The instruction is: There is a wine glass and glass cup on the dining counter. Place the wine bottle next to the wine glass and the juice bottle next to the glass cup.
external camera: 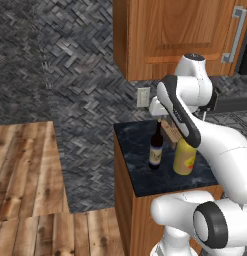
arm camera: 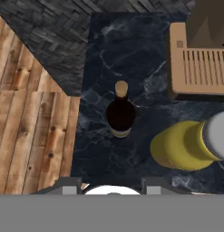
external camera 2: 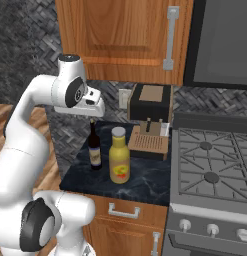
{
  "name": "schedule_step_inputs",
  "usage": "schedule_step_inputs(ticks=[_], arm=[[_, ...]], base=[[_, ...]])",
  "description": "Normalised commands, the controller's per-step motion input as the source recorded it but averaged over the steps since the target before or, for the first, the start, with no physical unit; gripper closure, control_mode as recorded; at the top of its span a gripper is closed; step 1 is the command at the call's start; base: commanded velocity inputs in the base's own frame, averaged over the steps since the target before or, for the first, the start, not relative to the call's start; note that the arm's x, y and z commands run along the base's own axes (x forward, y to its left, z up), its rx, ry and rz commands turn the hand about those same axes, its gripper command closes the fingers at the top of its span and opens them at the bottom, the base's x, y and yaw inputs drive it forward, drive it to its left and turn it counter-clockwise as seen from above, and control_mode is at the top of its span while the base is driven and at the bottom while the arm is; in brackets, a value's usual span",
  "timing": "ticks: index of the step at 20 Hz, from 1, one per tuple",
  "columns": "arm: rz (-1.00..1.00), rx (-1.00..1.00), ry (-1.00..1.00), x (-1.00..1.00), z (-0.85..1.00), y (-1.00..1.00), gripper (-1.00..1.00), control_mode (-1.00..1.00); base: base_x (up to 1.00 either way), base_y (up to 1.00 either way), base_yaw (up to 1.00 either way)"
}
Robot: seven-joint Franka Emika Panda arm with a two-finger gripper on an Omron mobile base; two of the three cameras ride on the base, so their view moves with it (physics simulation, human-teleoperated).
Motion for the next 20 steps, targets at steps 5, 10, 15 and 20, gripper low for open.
schedule_step_inputs(ticks=[5, 10, 15, 20], arm=[[0.00, -0.02, -0.03, -0.05, 0.02, -0.02, -1.00, -1.00], [0.00, 0.00, -0.19, -0.26, 0.22, -0.15, -1.00, -1.00], [0.00, 0.00, -0.09, -0.27, 0.26, -0.23, -1.00, -1.00], [-0.01, -0.04, 0.00, -0.25, 0.14, -0.32, -1.00, -1.00]], base=[[0.00, 0.00, 0.00], [0.00, 0.00, 0.00], [0.00, 0.00, 0.00], [0.00, 0.00, 0.00]])
